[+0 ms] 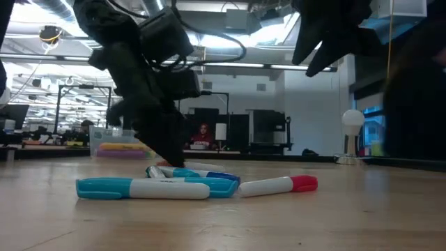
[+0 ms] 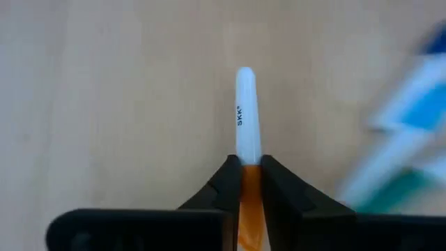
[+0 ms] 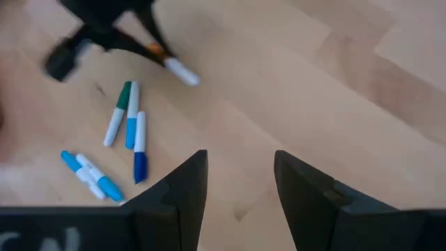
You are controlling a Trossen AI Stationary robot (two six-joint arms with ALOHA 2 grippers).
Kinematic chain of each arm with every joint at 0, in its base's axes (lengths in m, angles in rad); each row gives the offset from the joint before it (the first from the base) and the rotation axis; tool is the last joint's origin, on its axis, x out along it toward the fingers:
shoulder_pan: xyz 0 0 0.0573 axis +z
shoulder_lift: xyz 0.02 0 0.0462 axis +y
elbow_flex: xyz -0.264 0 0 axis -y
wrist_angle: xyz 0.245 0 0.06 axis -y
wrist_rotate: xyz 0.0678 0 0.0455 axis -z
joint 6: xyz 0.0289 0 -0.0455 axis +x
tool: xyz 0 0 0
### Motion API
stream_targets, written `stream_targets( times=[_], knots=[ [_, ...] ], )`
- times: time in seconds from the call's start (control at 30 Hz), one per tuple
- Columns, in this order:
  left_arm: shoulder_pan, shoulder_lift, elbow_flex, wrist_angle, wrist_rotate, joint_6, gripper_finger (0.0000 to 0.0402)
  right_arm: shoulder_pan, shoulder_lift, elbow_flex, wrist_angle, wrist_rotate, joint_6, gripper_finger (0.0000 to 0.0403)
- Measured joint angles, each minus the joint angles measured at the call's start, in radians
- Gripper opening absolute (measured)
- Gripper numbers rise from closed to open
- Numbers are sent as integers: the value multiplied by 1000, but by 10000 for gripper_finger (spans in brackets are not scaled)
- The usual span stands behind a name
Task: Pick & Place Markers
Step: Put the orange pen into the orange bin
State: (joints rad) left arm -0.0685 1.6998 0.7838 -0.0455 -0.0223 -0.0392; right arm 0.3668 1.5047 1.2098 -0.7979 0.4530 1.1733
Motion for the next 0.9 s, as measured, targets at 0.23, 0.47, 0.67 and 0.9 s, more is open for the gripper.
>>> stream_targets(
  times=[0.23,0.47,0.67,0.9],
  knots=[
    [-92,-336,7,-359,417,-146,38,-69,0,0,20,-2,-88,166],
    [-422,-629,14,-615,547,-579,39,-138,0,0,84,-38,-228,166],
    [-664,-595,-75,-604,459,-804,56,-198,0,0,152,-37,-241,166],
    [-710,-508,-116,-540,463,-970,67,-222,0,0,192,-80,-309,166]
  ],
)
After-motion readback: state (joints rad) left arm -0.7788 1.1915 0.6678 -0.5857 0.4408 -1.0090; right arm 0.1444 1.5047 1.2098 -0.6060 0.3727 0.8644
